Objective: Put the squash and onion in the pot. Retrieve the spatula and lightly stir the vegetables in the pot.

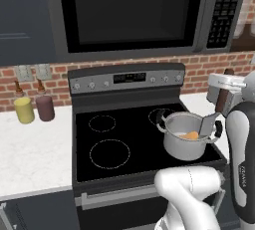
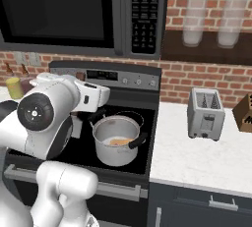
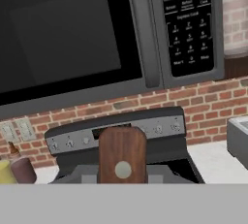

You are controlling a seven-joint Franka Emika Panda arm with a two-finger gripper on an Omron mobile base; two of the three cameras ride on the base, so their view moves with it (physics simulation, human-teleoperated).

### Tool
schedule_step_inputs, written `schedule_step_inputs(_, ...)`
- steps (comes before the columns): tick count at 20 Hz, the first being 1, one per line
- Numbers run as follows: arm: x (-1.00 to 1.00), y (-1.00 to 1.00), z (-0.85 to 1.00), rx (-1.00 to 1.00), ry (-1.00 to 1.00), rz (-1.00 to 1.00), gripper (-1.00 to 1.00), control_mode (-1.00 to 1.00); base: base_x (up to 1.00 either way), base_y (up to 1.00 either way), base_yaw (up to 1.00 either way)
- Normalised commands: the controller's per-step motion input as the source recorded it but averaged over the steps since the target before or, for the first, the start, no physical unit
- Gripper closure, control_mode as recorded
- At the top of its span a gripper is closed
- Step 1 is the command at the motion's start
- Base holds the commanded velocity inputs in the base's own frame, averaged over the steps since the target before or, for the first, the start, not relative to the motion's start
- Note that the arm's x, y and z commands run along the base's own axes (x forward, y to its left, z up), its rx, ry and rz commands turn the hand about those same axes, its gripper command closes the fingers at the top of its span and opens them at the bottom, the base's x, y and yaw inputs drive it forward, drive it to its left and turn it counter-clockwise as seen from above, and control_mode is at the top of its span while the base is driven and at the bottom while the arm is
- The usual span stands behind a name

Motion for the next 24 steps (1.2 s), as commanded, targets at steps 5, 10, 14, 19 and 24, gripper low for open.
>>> schedule_step_inputs(5, 0.0, 0.0, 0.0, 0.0, 0.0, 0.0, 1.0, 1.0, 0.28, -0.12, 0.0)
schedule_step_inputs(10, 0.0, 0.0, 0.0, 0.0, 0.0, 0.0, 1.0, 1.0, 0.64, 0.0, 0.0)
schedule_step_inputs(14, 0.31, -0.11, -0.09, 0.0, -0.07, 0.0, 1.0, -1.0, 0.0, 0.0, 0.0)
schedule_step_inputs(19, 0.62, -0.04, -0.36, 0.0, -0.01, 0.0, 1.0, -1.0, 0.0, 0.0, 0.0)
schedule_step_inputs(24, 0.47, 0.0, -0.62, 0.0, 0.0, 0.0, 1.0, -1.0, 0.0, 0.0, 0.0)
